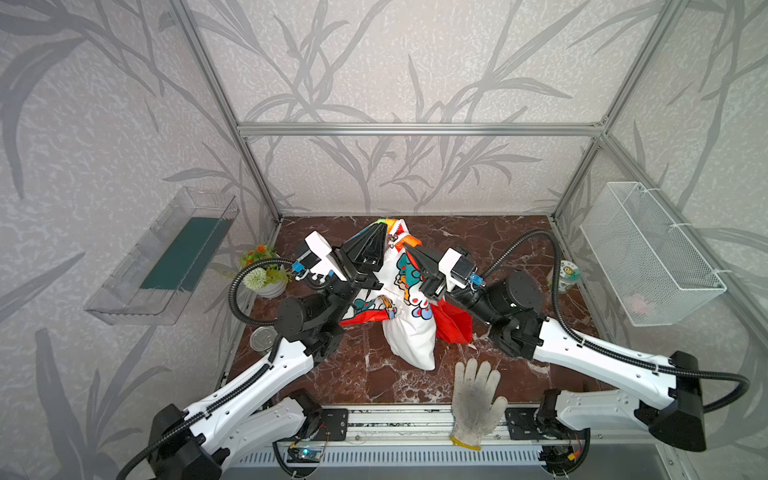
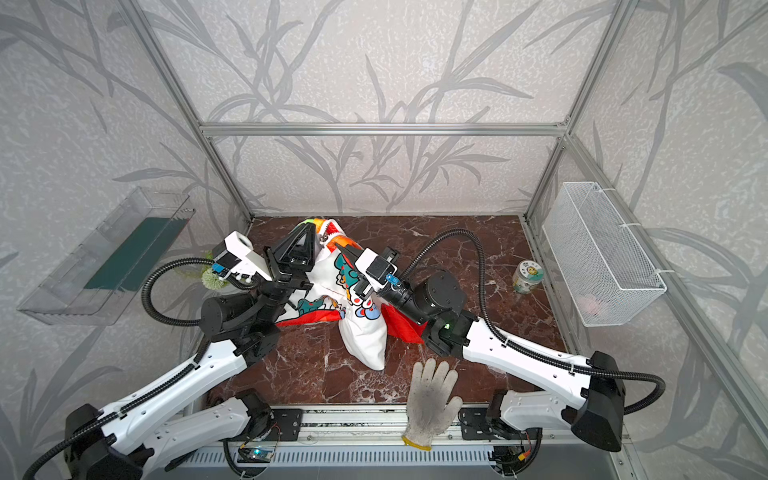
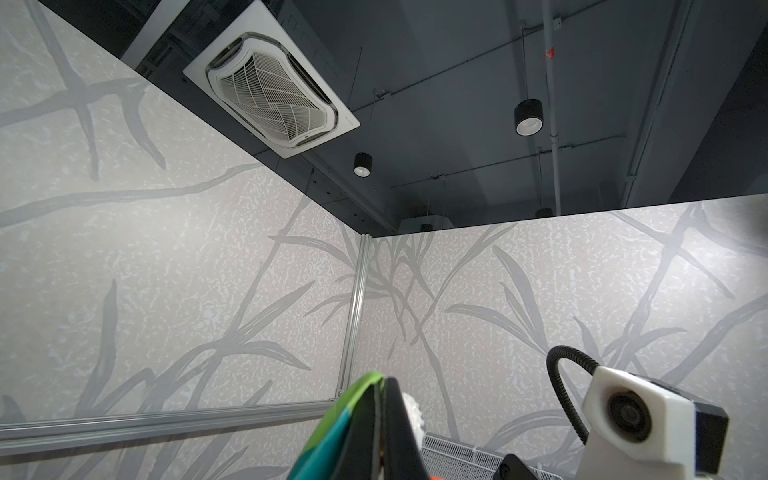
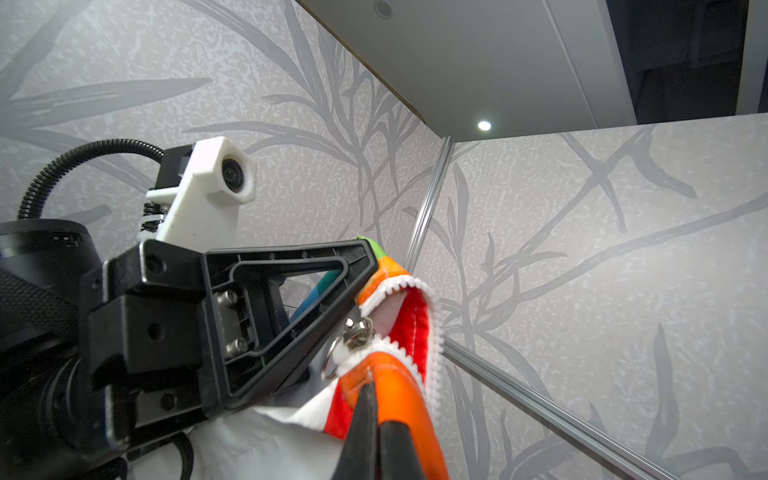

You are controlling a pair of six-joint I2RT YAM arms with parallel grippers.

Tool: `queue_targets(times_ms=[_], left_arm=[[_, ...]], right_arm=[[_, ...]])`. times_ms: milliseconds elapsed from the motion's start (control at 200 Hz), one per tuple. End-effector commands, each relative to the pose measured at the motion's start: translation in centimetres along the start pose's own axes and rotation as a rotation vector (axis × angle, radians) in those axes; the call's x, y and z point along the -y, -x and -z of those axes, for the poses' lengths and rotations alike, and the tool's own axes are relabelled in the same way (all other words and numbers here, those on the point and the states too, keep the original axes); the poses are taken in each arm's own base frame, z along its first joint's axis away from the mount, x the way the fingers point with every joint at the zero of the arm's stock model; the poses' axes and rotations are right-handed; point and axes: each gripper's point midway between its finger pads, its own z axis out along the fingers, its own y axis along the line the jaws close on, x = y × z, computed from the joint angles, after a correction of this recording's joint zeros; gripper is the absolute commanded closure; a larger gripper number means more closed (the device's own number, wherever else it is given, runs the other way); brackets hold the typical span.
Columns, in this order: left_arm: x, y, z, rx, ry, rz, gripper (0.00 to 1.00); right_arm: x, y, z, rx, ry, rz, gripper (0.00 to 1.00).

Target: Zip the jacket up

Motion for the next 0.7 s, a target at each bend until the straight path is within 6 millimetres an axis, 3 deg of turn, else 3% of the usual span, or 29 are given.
queue_targets(times_ms=[0,695], left_arm=[[0.73,1.79,-0.15,0.062,-0.022,-0.021,1.00],[0.25,1.11,0.00,0.043,0.006,-0.043,1.00]], right_arm=[[1.00,3.36,-0.16,0.094,-0.026,-0.011,1.00],[1.28,3.72,0.16,0.104,-0.038,-0.014,1.00]])
